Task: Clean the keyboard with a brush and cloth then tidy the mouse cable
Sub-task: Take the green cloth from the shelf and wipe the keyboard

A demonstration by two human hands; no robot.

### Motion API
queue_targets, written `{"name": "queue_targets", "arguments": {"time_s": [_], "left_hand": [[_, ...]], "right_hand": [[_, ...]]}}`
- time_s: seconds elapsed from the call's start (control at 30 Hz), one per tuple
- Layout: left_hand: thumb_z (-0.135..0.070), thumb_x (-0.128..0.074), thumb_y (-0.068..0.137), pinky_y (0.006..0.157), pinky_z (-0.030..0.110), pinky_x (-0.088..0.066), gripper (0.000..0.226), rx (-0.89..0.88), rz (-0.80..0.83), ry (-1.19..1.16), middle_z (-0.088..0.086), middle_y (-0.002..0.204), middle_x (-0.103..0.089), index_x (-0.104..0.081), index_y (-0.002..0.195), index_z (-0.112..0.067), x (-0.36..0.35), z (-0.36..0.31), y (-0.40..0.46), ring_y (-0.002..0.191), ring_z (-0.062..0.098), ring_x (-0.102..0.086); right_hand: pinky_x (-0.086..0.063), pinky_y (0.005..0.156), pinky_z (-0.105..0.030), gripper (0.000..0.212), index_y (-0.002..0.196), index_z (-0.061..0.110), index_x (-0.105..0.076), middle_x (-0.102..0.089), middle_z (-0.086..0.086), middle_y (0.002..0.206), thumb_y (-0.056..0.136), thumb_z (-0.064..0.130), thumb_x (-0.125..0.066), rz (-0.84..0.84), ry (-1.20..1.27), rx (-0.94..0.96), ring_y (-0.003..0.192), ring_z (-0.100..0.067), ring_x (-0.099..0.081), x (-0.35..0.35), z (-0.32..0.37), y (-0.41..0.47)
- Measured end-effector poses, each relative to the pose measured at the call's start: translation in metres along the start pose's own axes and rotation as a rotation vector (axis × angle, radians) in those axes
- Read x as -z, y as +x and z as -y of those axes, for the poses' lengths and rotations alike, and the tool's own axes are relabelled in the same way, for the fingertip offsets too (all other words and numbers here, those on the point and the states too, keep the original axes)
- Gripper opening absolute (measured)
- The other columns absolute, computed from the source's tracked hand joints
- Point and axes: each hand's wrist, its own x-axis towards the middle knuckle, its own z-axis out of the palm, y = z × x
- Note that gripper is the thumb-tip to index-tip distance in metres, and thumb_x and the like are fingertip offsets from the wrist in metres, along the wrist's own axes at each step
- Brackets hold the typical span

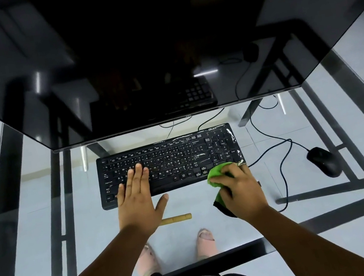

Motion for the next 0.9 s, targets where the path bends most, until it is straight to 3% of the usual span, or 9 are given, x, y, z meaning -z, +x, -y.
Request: {"name": "queue_targets", "arguments": {"time_s": [0.17, 0.37, 0.5, 0.67, 0.9], "left_hand": [[-0.07, -0.027, 0.086, 0.12, 0.046, -0.007, 0.088, 0.034, -0.013, 0.0, -0.001, 0.162, -0.003, -0.014, 0.153, -0.015, -0.003, -0.005, 0.001, 0.149, 0.019, -0.001], [-0.07, -0.026, 0.084, 0.119, 0.047, -0.007, 0.089, 0.073, -0.041, -0.029, 0.001, 0.162, -0.007, -0.018, 0.152, -0.014, 0.0, -0.02, 0.003, 0.149, 0.021, -0.002], [-0.073, -0.026, 0.083, 0.119, 0.044, -0.007, 0.091, 0.012, -0.04, -0.028, -0.002, 0.162, 0.0, -0.012, 0.153, -0.016, 0.002, -0.033, 0.011, 0.149, 0.016, 0.0], [-0.08, -0.041, 0.074, 0.12, 0.044, -0.001, 0.109, -0.017, 0.019, -0.036, -0.005, 0.16, 0.012, 0.001, 0.154, -0.019, 0.008, -0.043, 0.029, 0.147, 0.013, 0.011], [-0.082, -0.052, 0.066, 0.119, 0.045, 0.005, 0.122, 0.003, 0.084, -0.005, -0.005, 0.161, 0.013, 0.006, 0.153, -0.02, 0.018, -0.045, 0.042, 0.147, 0.013, 0.013]], "right_hand": [[-0.054, 0.06, -0.04, 0.034, 0.093, 0.034, -0.075, -0.058, 0.008, 0.107, 0.075, 0.011, -0.059, -0.05, 0.019, -0.153, 0.094, -0.023, -0.047, 0.006, -0.024, -0.004], [-0.053, 0.067, -0.035, 0.037, 0.095, 0.03, -0.076, -0.06, 0.005, 0.109, 0.074, 0.003, -0.062, -0.135, 0.061, -0.239, 0.095, -0.025, -0.05, 0.016, -0.038, -0.011], [-0.048, 0.076, -0.029, 0.043, 0.105, 0.029, -0.074, -0.061, 0.005, 0.112, 0.074, 0.002, -0.063, -0.19, 0.096, -0.189, 0.095, -0.024, -0.052, 0.015, -0.037, -0.005], [-0.047, 0.066, -0.028, 0.036, 0.097, 0.029, -0.074, -0.062, 0.007, 0.108, 0.073, 0.003, -0.063, -0.178, 0.049, -0.236, 0.092, -0.025, -0.051, 0.018, -0.038, 0.004], [-0.051, 0.079, -0.039, 0.045, 0.115, 0.025, -0.069, -0.061, -0.002, 0.116, 0.079, 0.0, -0.055, -0.134, 0.051, -0.276, 0.092, -0.029, -0.046, 0.024, -0.042, 0.033]]}}
